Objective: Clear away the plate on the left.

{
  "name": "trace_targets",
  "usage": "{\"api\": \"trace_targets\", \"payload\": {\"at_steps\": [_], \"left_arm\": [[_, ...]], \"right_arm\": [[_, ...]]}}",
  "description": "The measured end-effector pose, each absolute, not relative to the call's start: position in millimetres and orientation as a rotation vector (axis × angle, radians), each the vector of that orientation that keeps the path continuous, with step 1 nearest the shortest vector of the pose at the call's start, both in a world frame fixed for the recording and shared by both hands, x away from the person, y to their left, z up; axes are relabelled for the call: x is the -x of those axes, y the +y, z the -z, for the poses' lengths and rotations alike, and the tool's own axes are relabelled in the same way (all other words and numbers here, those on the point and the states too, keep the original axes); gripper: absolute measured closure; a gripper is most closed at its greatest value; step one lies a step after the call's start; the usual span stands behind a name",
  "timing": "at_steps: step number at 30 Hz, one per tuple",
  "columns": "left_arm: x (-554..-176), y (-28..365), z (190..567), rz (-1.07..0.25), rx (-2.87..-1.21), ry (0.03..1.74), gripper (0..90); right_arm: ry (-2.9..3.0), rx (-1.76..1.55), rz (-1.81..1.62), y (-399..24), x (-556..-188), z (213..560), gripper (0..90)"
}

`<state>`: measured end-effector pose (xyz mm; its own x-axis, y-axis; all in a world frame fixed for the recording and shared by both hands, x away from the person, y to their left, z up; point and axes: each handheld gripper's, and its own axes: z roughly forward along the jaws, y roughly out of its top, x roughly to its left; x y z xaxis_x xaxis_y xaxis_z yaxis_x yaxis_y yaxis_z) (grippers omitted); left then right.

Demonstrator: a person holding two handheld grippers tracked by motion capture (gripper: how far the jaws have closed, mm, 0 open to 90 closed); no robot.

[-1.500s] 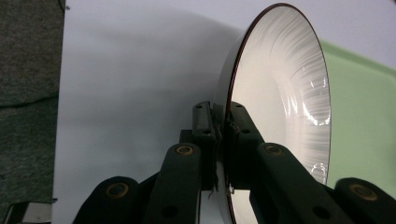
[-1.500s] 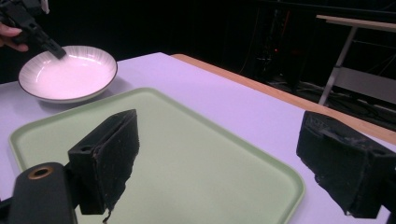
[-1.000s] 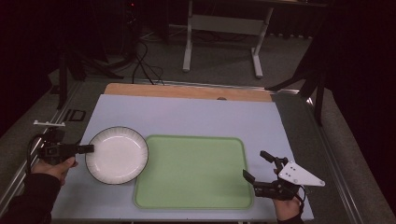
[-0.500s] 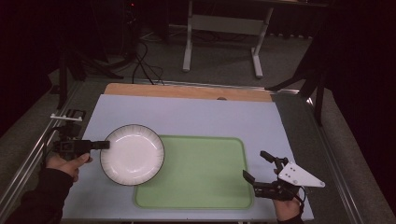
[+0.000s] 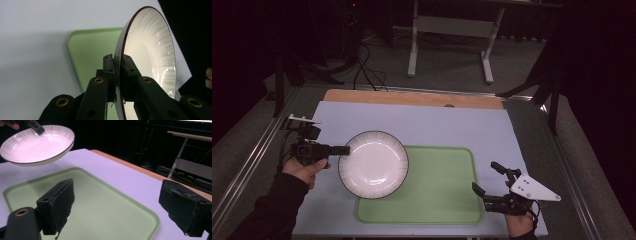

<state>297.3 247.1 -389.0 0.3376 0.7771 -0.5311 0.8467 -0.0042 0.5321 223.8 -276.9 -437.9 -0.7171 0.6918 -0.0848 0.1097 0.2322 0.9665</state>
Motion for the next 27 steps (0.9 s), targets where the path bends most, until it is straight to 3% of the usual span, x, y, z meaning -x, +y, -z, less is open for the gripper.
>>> {"api": "trace_targets", "payload": {"at_steps": [27], "left_arm": [[-319.3, 174.6, 365.6, 0.213, -1.836, 1.274, 84.7]], "right_arm": [[1.987, -0.728, -1.519, -278.6, -222.0, 436.7, 12.8]]}}
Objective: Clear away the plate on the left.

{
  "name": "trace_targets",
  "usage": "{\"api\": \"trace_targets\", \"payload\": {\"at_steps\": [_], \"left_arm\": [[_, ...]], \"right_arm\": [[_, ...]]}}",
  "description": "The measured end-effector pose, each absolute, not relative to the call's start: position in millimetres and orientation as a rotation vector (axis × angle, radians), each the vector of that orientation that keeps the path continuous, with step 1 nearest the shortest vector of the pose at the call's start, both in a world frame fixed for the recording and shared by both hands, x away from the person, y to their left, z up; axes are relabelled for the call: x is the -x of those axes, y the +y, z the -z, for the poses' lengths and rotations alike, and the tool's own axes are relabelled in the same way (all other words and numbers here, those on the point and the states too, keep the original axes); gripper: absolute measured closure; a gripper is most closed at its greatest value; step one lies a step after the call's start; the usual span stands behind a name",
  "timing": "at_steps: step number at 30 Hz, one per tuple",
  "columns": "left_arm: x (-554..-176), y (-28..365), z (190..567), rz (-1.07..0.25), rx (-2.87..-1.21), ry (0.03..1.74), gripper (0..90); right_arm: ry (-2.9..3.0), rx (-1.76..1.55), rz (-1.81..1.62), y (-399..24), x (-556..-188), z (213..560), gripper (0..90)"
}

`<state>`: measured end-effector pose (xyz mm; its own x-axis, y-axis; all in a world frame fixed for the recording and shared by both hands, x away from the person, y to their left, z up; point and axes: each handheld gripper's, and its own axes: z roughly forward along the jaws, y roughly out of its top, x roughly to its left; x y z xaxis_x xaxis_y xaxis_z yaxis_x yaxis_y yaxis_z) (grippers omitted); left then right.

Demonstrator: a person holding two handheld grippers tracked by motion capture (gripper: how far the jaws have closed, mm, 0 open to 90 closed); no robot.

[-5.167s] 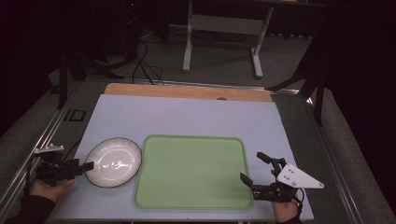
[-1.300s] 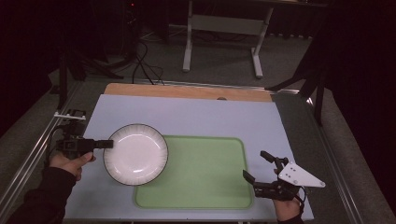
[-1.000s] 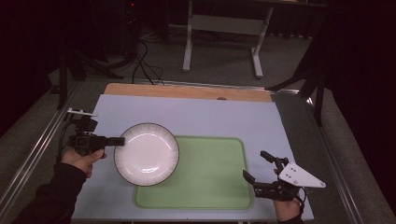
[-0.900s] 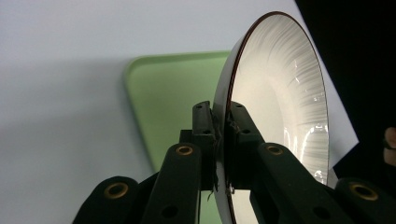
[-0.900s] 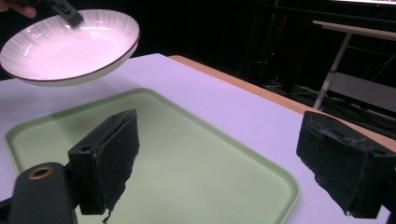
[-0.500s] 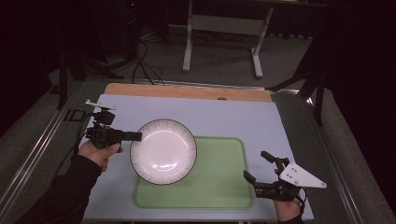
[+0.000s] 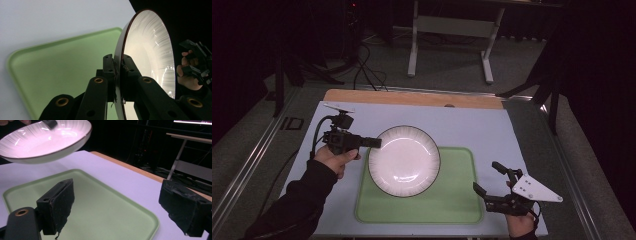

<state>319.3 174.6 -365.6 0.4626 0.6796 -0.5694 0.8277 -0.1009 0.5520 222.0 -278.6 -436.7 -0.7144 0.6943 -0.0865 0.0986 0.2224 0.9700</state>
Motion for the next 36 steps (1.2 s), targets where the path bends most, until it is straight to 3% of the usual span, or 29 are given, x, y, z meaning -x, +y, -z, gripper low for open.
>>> {"api": "trace_targets", "payload": {"at_steps": [12, 36], "left_arm": [[-330.1, 145.1, 378.7, 0.263, -1.866, 1.242, 84.6], [-339.0, 132.1, 439.2, 0.295, -1.884, 1.334, 84.5]], "right_arm": [[1.974, -0.723, -1.529, -281.0, -220.8, 435.3, 12.8], [1.981, -0.726, -1.518, -281.0, -220.8, 435.5, 12.8]]}}
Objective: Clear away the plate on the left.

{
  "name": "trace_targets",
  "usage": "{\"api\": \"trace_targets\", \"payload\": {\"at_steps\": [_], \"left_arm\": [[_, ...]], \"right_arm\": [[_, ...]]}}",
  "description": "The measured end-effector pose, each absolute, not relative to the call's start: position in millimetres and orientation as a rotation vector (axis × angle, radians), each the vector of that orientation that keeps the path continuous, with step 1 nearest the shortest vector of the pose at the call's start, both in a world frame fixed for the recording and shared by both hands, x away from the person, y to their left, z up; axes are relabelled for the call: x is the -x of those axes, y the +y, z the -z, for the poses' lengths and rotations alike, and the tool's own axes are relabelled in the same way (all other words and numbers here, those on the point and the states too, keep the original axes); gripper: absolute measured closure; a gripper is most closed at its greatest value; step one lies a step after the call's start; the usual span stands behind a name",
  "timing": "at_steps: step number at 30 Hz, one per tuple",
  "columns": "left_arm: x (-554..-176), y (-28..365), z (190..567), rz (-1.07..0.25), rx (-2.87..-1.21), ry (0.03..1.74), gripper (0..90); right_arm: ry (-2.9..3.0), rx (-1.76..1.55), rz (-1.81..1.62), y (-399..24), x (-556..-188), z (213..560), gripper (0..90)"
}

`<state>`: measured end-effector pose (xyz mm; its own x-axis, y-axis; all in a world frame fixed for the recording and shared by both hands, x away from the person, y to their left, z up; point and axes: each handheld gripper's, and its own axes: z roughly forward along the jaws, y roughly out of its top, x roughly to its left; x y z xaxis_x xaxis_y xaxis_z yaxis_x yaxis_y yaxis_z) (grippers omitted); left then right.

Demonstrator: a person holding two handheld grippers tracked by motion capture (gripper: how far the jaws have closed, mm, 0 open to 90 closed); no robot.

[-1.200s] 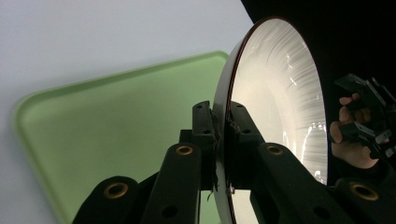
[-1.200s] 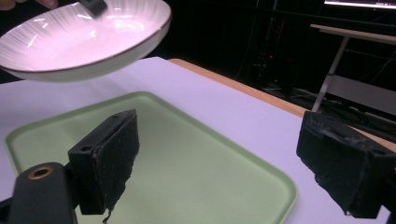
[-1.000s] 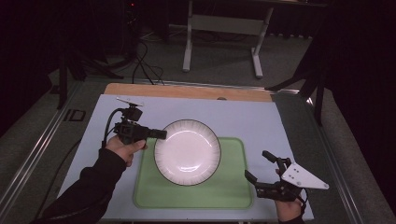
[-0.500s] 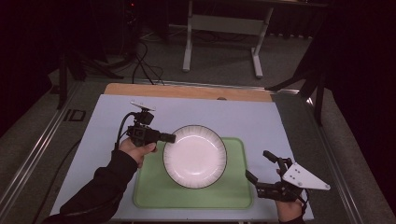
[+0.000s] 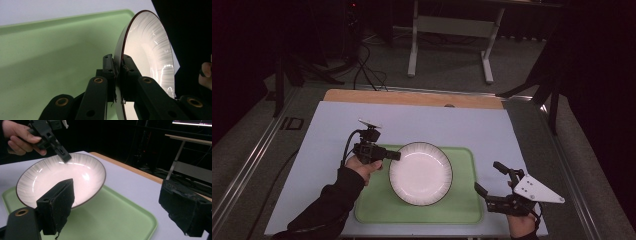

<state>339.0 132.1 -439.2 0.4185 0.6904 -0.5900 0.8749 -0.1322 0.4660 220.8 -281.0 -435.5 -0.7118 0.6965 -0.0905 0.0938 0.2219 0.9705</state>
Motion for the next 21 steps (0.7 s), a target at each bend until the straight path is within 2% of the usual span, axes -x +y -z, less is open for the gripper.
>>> {"api": "trace_targets", "payload": {"at_steps": [21], "left_arm": [[-348.2, 128.3, 476.4, 0.306, -1.893, 1.398, 84.2]], "right_arm": [[1.996, -0.723, -1.515, -280.1, -221.8, 436.7, 12.9]]}}
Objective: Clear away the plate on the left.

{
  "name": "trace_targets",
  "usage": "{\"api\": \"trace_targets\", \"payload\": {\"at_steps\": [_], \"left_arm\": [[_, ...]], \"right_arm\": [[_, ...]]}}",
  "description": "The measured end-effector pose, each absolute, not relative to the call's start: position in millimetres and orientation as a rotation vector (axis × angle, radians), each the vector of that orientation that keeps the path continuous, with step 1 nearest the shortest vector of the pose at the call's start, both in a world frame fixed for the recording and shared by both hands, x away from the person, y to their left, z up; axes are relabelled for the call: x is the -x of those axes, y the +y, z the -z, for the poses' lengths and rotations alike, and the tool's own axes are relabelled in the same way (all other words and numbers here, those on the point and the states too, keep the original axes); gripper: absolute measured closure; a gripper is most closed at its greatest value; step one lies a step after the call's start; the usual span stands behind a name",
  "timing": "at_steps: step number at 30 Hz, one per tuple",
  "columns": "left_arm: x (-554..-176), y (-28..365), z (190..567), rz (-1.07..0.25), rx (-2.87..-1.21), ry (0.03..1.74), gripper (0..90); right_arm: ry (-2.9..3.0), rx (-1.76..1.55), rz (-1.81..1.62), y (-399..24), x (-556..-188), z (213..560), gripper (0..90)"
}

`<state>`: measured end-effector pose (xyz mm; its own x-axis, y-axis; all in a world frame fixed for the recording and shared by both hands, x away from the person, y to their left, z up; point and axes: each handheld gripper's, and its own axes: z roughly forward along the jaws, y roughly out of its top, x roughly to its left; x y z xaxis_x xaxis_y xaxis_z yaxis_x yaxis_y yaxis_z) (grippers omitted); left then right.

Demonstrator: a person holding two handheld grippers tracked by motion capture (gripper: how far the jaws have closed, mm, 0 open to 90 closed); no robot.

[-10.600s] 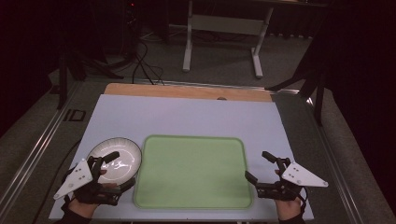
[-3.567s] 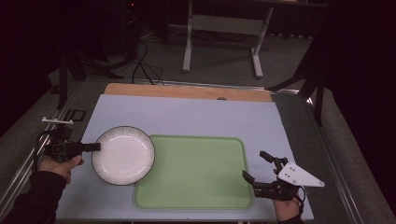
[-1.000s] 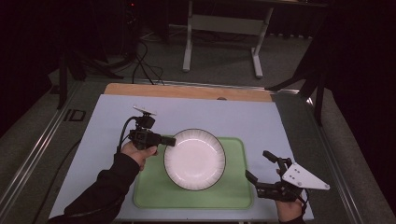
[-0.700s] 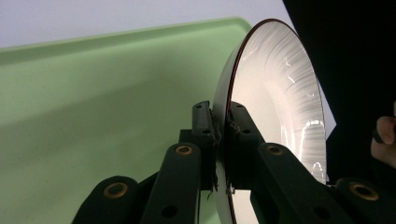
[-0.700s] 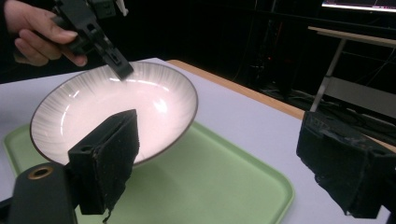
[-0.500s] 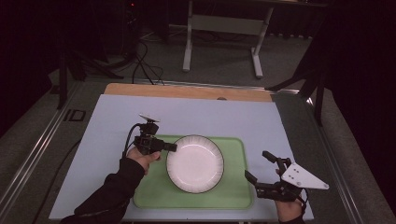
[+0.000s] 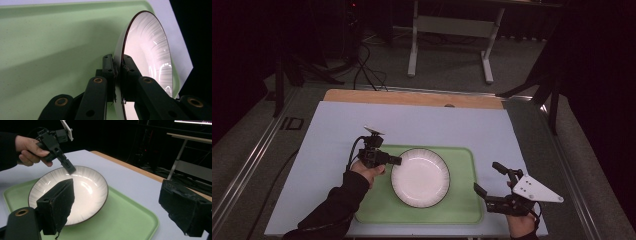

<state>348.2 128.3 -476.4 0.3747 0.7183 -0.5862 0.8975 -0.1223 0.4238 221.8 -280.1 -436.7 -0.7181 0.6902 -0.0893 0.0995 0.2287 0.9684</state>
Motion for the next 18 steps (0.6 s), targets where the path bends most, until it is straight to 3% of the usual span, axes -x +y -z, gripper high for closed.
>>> {"api": "trace_targets", "payload": {"at_steps": [18], "left_arm": [[-359.1, 128.0, 496.9, 0.329, -1.915, 1.425, 84.5]], "right_arm": [[1.999, -0.733, -1.518, -280.5, -222.1, 437.3, 13.2]]}}
